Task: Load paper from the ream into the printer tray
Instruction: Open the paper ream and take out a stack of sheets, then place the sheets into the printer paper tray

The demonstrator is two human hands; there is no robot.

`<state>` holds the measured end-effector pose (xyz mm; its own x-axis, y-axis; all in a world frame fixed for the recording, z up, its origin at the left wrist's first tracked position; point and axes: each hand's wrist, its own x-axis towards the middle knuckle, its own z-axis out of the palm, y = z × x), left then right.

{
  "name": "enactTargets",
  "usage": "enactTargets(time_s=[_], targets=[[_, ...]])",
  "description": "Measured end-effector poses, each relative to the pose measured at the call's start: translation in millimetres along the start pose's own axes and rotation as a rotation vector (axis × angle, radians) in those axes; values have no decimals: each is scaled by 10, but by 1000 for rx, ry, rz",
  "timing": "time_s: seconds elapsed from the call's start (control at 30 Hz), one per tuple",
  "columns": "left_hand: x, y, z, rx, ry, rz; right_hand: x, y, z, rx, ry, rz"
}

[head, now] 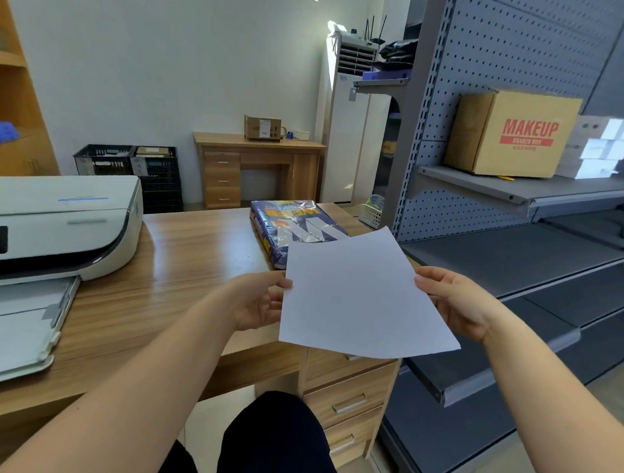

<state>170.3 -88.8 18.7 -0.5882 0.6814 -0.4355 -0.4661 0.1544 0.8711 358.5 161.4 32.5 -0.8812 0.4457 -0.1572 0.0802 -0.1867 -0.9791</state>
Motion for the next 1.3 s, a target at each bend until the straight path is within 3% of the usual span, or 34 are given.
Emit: enactTargets(time_s=[0.6, 1.3], targets=[[-179, 437, -825, 1, 92, 92, 540, -118, 868, 29, -96, -35], [-774, 565, -2243, -94, 382, 166, 1422, -57, 2459, 31, -352, 68]])
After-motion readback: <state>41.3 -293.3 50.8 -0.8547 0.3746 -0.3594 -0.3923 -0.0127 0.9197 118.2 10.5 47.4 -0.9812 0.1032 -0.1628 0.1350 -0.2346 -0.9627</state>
